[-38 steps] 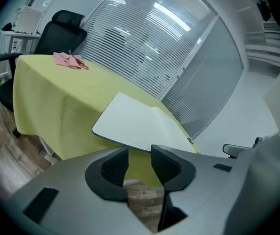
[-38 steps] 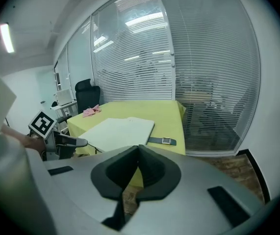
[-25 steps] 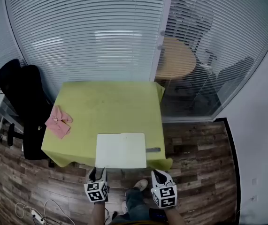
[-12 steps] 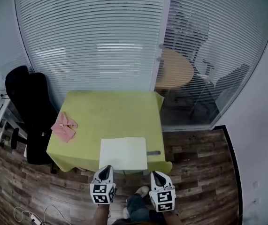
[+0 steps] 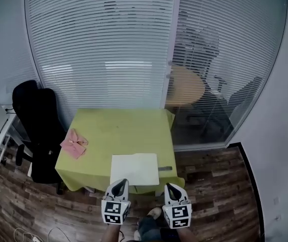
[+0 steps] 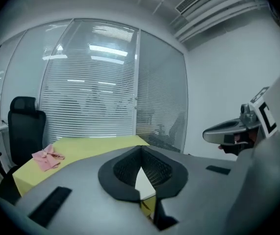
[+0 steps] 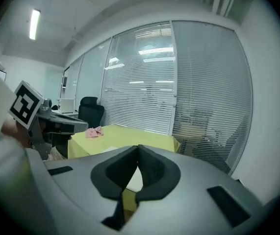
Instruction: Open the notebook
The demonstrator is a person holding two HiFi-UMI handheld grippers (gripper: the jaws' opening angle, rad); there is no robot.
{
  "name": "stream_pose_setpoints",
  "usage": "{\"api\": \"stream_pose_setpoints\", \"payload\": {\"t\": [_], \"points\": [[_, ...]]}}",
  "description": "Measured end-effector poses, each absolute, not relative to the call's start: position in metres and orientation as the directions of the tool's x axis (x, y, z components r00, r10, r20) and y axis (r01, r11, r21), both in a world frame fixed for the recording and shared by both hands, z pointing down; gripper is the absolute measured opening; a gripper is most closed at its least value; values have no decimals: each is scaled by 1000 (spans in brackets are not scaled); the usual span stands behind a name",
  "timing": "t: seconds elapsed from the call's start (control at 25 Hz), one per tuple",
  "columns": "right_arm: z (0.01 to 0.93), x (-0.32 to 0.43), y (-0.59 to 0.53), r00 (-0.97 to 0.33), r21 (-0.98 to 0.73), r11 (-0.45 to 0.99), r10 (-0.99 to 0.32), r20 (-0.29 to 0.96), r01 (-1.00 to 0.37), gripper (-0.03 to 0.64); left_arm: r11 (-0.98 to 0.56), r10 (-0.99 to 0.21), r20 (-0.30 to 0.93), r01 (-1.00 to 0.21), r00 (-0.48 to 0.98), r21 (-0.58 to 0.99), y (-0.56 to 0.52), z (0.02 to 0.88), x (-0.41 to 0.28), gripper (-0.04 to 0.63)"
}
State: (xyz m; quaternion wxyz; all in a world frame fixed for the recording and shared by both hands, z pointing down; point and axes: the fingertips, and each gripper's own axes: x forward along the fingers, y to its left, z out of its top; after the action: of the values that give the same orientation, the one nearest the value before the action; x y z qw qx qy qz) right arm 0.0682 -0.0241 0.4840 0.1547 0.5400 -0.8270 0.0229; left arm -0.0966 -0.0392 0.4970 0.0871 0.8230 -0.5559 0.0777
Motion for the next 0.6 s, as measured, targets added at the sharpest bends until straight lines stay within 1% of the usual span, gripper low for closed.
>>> {"api": "stream_pose_setpoints", "payload": {"t": [0.08,0.2,0.4,0.6], "points": [[479,70,-20,-364,125,407,-892,266,-905,14,-366,-904,205,-927,376,88,-35,485,-98,25],[473,69,-15,-366,126,404,-897,247,-906,14,-361,-908,196,-929,370,81,-30,478,-100,23],[474,65,-13,-364,133,404,-898,249,-905,14,-355,-909,176,-923,378,146,-29,473,-107,24],[471,63,-7,-361,128,399,-900,243,-908,14,-350,-913,165,-923,374,159,-25,473,-112,25]]}}
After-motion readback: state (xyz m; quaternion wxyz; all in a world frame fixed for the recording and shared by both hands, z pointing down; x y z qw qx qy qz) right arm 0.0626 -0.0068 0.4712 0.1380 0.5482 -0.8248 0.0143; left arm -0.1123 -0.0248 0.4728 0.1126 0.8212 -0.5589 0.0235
